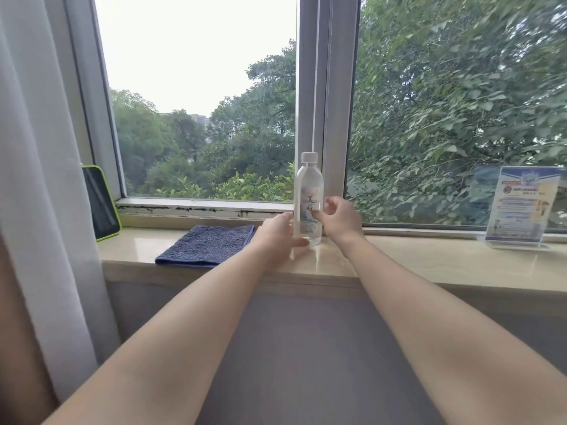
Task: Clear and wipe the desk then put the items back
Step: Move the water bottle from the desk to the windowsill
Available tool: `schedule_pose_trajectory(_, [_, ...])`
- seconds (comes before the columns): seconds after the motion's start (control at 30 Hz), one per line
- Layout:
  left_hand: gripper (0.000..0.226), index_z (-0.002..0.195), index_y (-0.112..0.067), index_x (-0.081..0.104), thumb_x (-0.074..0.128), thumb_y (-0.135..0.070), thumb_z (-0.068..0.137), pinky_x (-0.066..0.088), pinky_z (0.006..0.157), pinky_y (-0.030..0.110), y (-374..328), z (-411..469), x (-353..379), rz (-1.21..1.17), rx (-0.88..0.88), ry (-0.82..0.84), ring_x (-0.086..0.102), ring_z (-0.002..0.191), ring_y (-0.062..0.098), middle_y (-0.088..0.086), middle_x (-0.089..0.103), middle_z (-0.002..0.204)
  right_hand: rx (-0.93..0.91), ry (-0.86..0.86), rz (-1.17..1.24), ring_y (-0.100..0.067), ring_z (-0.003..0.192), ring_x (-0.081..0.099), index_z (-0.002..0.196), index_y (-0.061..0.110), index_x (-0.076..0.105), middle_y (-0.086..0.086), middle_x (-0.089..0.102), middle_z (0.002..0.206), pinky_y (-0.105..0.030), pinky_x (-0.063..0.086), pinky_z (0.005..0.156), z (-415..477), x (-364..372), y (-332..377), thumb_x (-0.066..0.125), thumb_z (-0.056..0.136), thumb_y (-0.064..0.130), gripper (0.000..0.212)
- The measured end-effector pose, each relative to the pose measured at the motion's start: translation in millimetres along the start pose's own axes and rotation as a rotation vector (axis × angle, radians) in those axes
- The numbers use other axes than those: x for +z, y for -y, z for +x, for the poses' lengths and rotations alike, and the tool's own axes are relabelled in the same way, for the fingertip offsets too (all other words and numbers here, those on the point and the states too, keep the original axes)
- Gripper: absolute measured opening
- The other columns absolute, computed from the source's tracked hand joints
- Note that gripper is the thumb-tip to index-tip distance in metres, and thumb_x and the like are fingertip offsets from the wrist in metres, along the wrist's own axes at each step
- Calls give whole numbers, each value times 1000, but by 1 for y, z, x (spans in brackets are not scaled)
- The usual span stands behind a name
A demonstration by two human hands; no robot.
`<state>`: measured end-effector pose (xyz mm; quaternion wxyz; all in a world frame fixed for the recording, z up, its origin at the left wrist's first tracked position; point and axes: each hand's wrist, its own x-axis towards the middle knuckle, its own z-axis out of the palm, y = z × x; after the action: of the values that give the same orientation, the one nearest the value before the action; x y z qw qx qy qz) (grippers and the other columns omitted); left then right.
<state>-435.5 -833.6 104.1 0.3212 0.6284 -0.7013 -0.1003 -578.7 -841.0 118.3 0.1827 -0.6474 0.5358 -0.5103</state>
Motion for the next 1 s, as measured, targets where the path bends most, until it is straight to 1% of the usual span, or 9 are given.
schedule_pose_trajectory(0.07, [84, 147, -15, 36, 79, -39, 78, 43, 104, 39, 2, -8, -5, -17, 23, -38, 52, 126, 23, 7, 57, 136, 23, -97, 63, -23, 116, 58, 135, 6, 51, -7, 62, 126, -29, 43, 94, -6, 0, 4, 66, 91, 26, 50])
schedule_pose_trajectory(0.13, [92, 151, -13, 28, 78, -39, 78, 38, 109, 40, 5, -19, -18, -47, 51, -80, 47, 132, 23, 6, 52, 142, 9, -192, 114, -20, 104, 61, 128, 5, 57, -7, 65, 116, -24, 43, 82, -15, 0, 10, 65, 92, 23, 41])
schedule_pose_trajectory(0.27, [91, 150, -13, 31, 80, -35, 76, 39, 110, 42, 19, -48, -47, -143, 93, -130, 49, 131, 22, 7, 52, 143, -84, -209, 180, -16, 87, 61, 112, 9, 64, -1, 66, 95, -27, 50, 77, -37, 7, 26, 63, 93, 20, 23])
schedule_pose_trajectory(0.37, [87, 146, -9, 38, 82, -32, 75, 37, 111, 33, 36, -80, -66, -135, 111, -139, 49, 132, 20, 7, 52, 142, -138, -113, 229, -15, 86, 62, 108, 12, 66, 0, 66, 93, -26, 49, 76, -57, 20, 39, 64, 92, 21, 18])
schedule_pose_trajectory(0.47, [81, 143, -8, 42, 81, -30, 76, 36, 105, 21, 53, -118, -88, -126, 108, -153, 49, 130, 15, 4, 52, 141, -177, 28, 284, -16, 87, 64, 106, 14, 66, -4, 70, 96, -29, 52, 80, -83, 37, 53, 65, 91, 19, 16])
schedule_pose_trajectory(0.6, [73, 138, -12, 48, 82, -29, 75, 42, 106, 27, 76, -168, -116, -195, 46, -202, 53, 127, 15, 3, 56, 136, -176, 173, 379, -20, 88, 68, 97, 23, 66, -4, 72, 93, -45, 55, 85, -123, 63, 66, 69, 88, 20, 10])
schedule_pose_trajectory(0.67, [70, 136, -13, 50, 82, -27, 75, 44, 105, 31, 91, -200, -133, -217, -2, -214, 54, 124, 17, 4, 57, 134, -190, 243, 417, -18, 89, 68, 96, 28, 67, -2, 73, 94, -43, 55, 86, -147, 76, 78, 69, 86, 23, 11])
schedule_pose_trajectory(0.9, [57, 129, -16, 56, 79, -29, 80, 46, 99, 24, 128, -309, -202, -155, -120, -313, 61, 113, 9, -2, 64, 124, -211, 490, 567, -17, 90, 68, 96, 28, 69, -6, 73, 98, -36, 52, 84, -231, 122, 130, 71, 85, 19, 14])
schedule_pose_trajectory(1.0, [52, 127, -17, 57, 78, -27, 81, 47, 101, 26, 149, -356, -227, -136, -181, -376, 62, 111, 8, -2, 66, 121, -222, 613, 613, -15, 82, 66, 95, 26, 69, -6, 74, 95, -32, 52, 78, -267, 144, 158, 72, 85, 17, 14])
